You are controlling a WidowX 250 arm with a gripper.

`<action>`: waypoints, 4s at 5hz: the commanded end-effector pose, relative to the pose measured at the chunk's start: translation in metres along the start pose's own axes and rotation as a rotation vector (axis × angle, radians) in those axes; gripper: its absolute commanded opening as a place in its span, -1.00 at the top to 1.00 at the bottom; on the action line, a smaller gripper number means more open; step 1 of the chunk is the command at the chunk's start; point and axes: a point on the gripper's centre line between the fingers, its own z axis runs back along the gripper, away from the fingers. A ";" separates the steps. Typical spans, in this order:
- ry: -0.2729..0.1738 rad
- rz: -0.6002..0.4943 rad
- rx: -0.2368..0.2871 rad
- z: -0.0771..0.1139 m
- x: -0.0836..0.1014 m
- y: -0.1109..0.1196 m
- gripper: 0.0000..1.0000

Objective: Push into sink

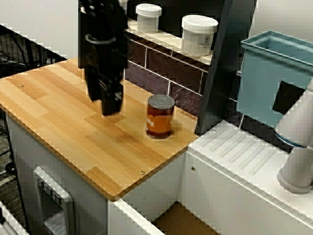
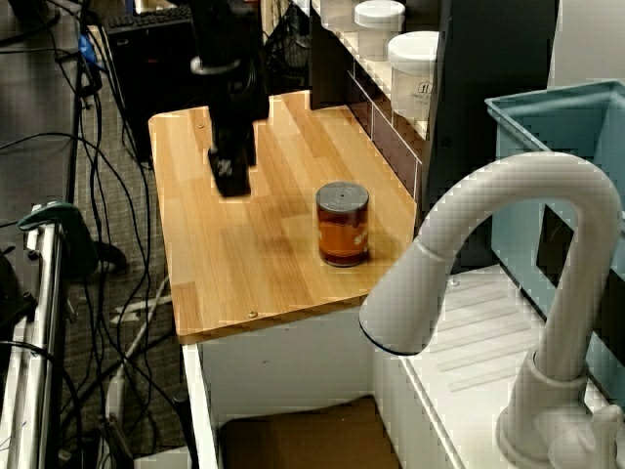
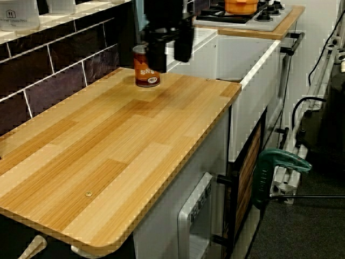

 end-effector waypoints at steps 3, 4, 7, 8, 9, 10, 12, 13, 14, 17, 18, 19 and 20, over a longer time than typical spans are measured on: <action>-0.187 0.086 0.242 0.003 0.059 0.074 -1.00; -0.190 0.085 0.209 -0.006 0.063 0.058 -1.00; -0.198 0.175 0.198 -0.036 0.096 0.030 -1.00; -0.179 0.146 0.178 -0.037 0.098 0.017 -1.00; -0.184 0.119 0.156 -0.033 0.095 0.002 -1.00; -0.188 0.094 0.133 -0.026 0.091 -0.007 -1.00; -0.178 0.063 0.092 -0.020 0.086 -0.027 -1.00; -0.175 0.063 0.091 -0.022 0.086 -0.033 -1.00; -0.171 0.067 0.076 -0.023 0.088 -0.040 -1.00; -0.133 0.011 0.000 -0.021 0.084 -0.094 -1.00; -0.126 -0.031 -0.007 -0.019 0.076 -0.111 -1.00; -0.133 -0.063 -0.016 -0.013 0.065 -0.122 -1.00; -0.126 -0.078 -0.007 -0.014 0.058 -0.124 -1.00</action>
